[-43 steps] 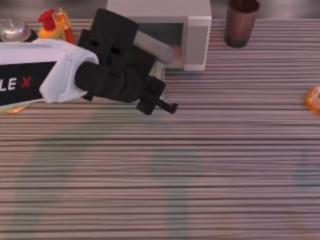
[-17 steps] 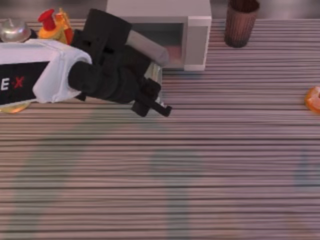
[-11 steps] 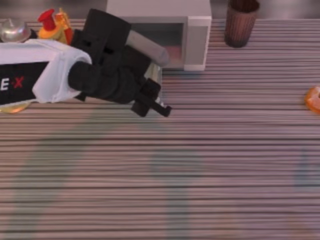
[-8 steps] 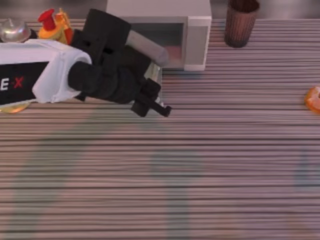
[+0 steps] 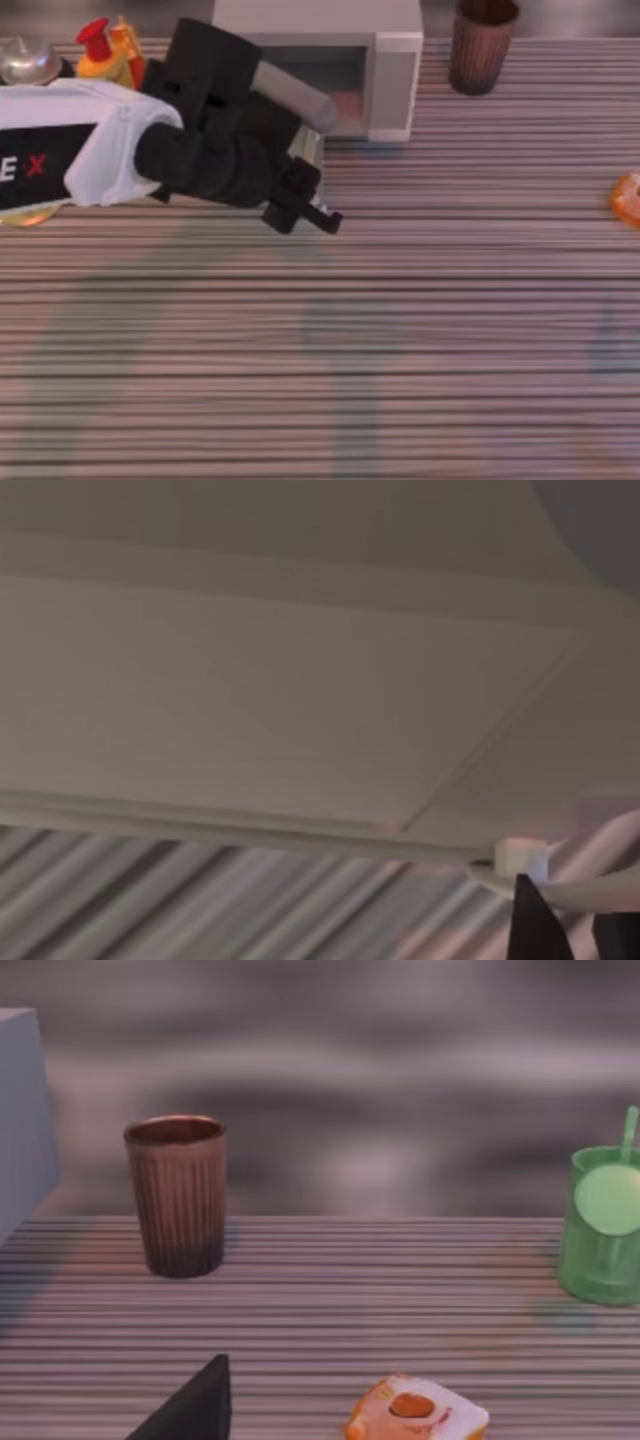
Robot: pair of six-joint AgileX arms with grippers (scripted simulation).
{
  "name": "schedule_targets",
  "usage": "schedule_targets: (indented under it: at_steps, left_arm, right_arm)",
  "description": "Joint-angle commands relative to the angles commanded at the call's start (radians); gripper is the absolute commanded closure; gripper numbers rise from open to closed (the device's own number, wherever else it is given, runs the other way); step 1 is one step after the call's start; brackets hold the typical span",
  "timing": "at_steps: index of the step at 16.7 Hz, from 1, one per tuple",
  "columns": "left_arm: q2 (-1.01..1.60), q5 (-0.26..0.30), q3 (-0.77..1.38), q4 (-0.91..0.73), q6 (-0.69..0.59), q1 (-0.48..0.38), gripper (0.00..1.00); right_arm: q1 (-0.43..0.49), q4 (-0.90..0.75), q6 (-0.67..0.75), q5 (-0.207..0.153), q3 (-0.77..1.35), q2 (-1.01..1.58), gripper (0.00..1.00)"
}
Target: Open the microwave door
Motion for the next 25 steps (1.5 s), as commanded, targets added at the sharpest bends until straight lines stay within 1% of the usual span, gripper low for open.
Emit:
schedule_targets:
  at_steps: [7,9,15,25]
  left_arm:
    - [0.000,0.000,0.000,0.000,0.000,0.000,1.00]
    - [0.000,0.010,-0.002,-0.002,-0.003,-0.006,1.00]
    - [-0.014,0.044,-0.015,-0.010,0.055,0.023,1.00]
    - [-0.014,0.046,-0.016,-0.011,0.057,0.024,1.00]
  right_arm:
    - [0.000,0.000,0.000,0.000,0.000,0.000,0.00]
    - [0.000,0.000,0.000,0.000,0.000,0.000,0.00]
    - [0.000,0.000,0.000,0.000,0.000,0.000,0.00]
    - [0.000,0.000,0.000,0.000,0.000,0.000,0.00]
